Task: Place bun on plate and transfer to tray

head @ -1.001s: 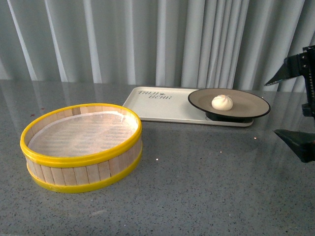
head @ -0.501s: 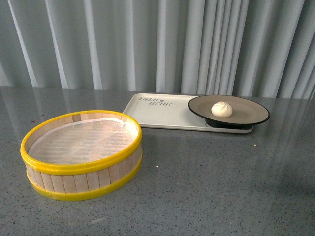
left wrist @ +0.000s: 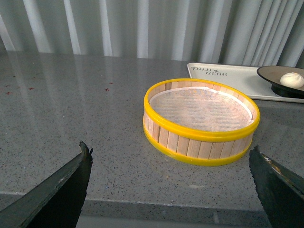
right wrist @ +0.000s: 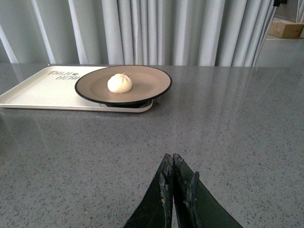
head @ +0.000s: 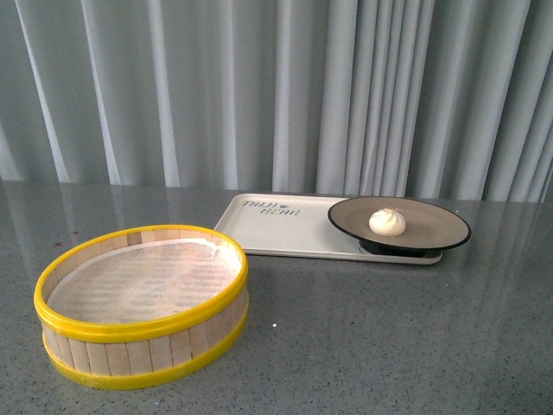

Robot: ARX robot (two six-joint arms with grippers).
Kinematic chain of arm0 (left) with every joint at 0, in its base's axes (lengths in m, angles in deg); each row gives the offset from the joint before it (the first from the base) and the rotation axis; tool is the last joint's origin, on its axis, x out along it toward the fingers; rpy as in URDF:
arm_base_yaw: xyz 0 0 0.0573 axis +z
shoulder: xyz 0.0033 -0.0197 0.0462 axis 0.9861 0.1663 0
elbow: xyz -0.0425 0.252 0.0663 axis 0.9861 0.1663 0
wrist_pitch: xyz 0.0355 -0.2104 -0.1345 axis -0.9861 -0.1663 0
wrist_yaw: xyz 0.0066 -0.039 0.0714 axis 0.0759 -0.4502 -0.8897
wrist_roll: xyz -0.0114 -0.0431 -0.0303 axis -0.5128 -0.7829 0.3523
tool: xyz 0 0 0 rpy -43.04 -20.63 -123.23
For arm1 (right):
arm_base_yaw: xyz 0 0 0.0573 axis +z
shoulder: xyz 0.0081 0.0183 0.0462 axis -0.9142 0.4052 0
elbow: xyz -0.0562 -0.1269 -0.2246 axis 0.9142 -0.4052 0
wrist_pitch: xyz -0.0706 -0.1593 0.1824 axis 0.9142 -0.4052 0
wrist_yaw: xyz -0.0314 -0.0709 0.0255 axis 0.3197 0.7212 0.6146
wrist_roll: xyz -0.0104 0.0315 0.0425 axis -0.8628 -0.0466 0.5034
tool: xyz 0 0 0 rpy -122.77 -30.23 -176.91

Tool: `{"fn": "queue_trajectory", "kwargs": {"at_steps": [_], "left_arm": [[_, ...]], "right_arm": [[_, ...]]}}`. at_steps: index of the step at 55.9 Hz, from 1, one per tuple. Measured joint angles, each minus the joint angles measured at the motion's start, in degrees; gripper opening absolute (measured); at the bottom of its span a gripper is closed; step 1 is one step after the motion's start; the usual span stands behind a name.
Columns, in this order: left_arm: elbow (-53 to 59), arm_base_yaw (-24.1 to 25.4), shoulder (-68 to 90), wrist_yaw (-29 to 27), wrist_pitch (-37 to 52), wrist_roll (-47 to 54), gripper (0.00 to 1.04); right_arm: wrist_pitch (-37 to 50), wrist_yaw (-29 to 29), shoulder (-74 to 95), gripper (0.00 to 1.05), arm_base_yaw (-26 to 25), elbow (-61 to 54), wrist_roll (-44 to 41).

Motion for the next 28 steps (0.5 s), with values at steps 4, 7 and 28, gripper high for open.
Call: {"fn": "queue_trajectory", "kwargs": {"at_steps": [4,7,28], "left_arm": [[0.0,0.0,0.0,0.0,0.0,0.0,0.98],[0.0,0.0,0.0,0.0,0.0,0.0,0.98],[0.0,0.0,0.0,0.0,0.0,0.0,0.98]], "right_arm": [[-2.2,0.0,-3.1,0.02,0.0,-1.2,0.0],[-3.8,0.0,-5.5,0.02,0.0,-1.9,0.0],[-18.1,0.0,-23.5,0.02,0.0,-5.4,-0.1]]}}
